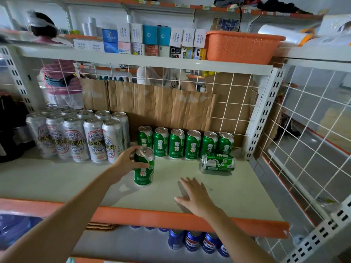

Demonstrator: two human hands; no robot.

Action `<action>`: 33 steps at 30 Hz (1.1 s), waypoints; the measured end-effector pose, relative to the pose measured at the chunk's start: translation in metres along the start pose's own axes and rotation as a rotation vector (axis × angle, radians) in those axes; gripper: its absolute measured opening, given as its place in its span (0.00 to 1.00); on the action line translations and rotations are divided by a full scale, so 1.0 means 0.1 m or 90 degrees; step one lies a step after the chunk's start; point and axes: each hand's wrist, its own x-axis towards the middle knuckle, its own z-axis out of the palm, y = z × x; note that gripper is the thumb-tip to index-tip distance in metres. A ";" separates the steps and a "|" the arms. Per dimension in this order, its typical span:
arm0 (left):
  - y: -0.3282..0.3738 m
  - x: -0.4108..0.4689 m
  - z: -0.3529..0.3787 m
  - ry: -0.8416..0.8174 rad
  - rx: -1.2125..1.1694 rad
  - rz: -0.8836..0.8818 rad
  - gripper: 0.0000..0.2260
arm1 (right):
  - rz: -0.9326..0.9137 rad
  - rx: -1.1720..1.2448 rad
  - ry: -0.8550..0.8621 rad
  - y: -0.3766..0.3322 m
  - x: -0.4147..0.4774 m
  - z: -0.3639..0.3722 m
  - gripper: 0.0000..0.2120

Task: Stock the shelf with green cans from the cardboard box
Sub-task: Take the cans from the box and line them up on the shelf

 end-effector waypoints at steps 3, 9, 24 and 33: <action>0.01 -0.01 -0.06 -0.020 0.040 -0.001 0.34 | -0.003 -0.019 -0.009 0.00 0.00 0.00 0.45; 0.15 0.01 -0.20 0.004 0.121 0.087 0.31 | -0.014 -0.018 0.002 0.03 0.02 0.03 0.56; 0.39 0.24 -0.23 -0.103 0.449 0.153 0.22 | -0.006 -0.017 0.009 0.03 0.01 0.04 0.54; 0.44 0.57 -0.27 -0.079 0.539 0.144 0.26 | -0.010 -0.007 0.017 0.05 0.01 0.06 0.55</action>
